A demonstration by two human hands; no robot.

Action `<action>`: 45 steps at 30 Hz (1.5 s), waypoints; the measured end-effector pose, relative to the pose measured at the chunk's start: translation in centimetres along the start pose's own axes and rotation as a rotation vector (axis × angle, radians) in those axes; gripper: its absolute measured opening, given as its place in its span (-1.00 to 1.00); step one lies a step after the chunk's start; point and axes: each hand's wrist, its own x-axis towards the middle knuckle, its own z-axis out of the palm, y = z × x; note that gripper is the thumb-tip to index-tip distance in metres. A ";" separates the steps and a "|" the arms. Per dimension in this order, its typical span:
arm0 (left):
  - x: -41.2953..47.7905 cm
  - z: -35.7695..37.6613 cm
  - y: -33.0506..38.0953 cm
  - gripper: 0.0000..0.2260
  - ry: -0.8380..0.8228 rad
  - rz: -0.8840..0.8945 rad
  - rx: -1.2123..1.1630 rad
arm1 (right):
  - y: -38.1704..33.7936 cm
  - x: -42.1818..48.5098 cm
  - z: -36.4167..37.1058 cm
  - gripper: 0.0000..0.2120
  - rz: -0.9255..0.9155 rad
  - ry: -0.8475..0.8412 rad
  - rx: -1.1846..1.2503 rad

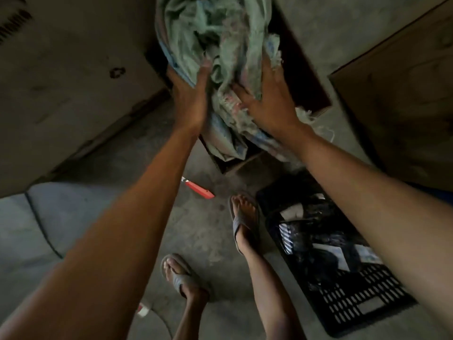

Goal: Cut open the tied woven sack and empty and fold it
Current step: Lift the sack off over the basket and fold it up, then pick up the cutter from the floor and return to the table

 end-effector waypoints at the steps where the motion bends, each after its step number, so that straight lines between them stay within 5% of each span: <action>1: 0.5 0.6 -1.5 -0.17 -0.065 0.054 0.109 | 1.9 0.4 1.1 -0.13 0.010 -0.048 -0.068; 5: 3.0 2.6 -7.1 -0.29 -0.231 0.168 0.807 | 8.2 1.1 4.8 -0.14 0.099 -0.148 -0.349; 7: 3.6 4.2 -7.6 -0.17 -0.329 0.129 0.933 | 8.8 2.1 5.7 -0.11 0.204 -0.180 -0.412; 14: 6.8 3.3 -6.0 -0.10 -0.465 0.080 0.909 | 7.3 6.0 4.8 -0.05 0.287 -0.354 -0.461; 18: 2.6 -0.8 -3.3 -0.26 -0.352 0.360 0.732 | 1.1 3.4 3.3 -0.12 0.396 -0.242 -0.609; 23: -6.0 -9.1 -5.8 -0.42 -0.010 0.336 0.575 | -7.7 -8.1 3.3 -0.22 -0.079 -0.017 -0.498; 27: -13.5 -16.6 -12.8 -0.41 0.037 0.103 0.620 | -10.4 -19.5 7.7 -0.31 -0.403 -0.163 -0.407; 31: -19.2 -22.3 -22.0 -0.35 -0.001 -0.119 0.755 | -6.1 -26.7 15.6 -0.27 -0.319 -0.346 -0.500; 35: -21.1 -25.1 -31.7 -0.29 -0.031 -0.238 0.803 | 0.1 -28.3 23.9 -0.34 -0.230 -0.335 -0.714; 40: -17.6 -23.6 -43.7 -0.23 -0.022 -0.232 0.827 | 10.5 -25.6 35.3 -0.31 -0.139 -0.453 -0.775; 45: -10.9 -19.5 -53.1 -0.26 0.036 -0.162 0.856 | 16.8 -21.6 44.1 -0.31 -0.105 -0.284 -0.801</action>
